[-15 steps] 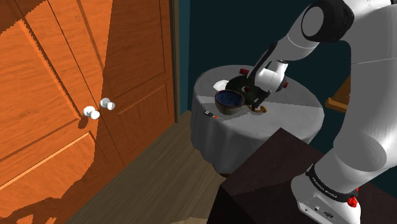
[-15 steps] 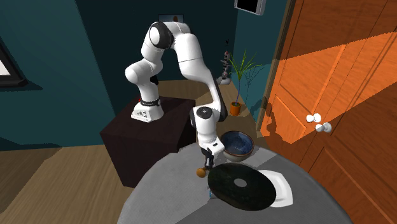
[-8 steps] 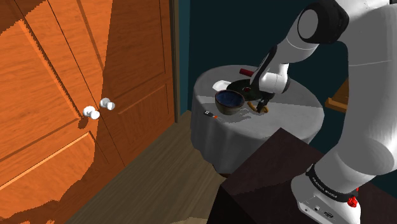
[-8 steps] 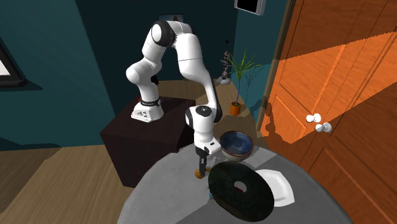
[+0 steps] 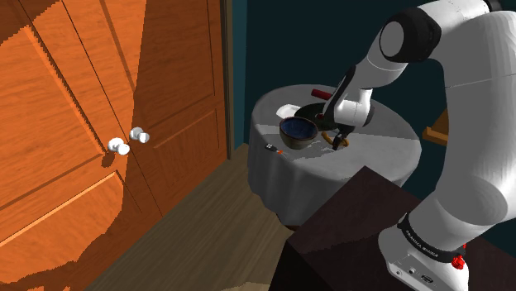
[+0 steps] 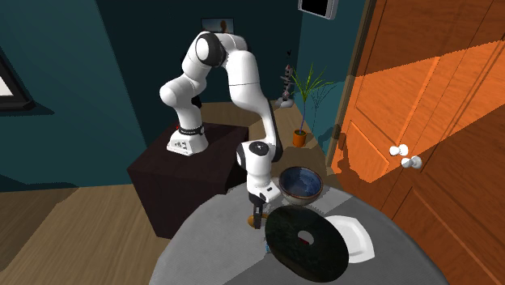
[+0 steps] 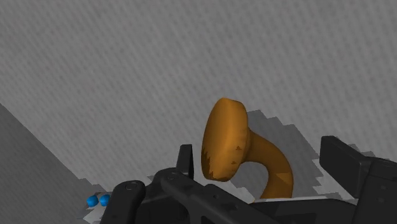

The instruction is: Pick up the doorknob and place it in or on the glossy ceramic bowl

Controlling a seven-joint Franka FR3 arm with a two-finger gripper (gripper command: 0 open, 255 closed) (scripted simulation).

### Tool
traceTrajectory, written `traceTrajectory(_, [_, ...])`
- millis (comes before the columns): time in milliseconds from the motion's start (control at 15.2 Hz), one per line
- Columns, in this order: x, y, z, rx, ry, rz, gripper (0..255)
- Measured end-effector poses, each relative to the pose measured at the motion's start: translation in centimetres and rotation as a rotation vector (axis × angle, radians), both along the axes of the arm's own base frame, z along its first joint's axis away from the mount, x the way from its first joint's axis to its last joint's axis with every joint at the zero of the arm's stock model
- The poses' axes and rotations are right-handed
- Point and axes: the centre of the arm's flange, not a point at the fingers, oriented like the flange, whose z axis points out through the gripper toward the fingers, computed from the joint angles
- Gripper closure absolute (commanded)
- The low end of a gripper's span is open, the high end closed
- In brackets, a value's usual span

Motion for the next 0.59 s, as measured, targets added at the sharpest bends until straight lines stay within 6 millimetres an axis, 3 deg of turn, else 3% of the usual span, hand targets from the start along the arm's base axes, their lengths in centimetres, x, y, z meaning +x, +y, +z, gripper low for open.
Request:
traceTrajectory(198, [0.00, -0.01, -0.05, 0.000, 0.000, 0.000, 0])
traceTrajectory(264, [0.00, -0.01, -0.06, 0.000, 0.000, 0.000, 255])
traceTrajectory(594, [0.03, 0.14, 0.10, 0.003, -0.001, 0.001, 255])
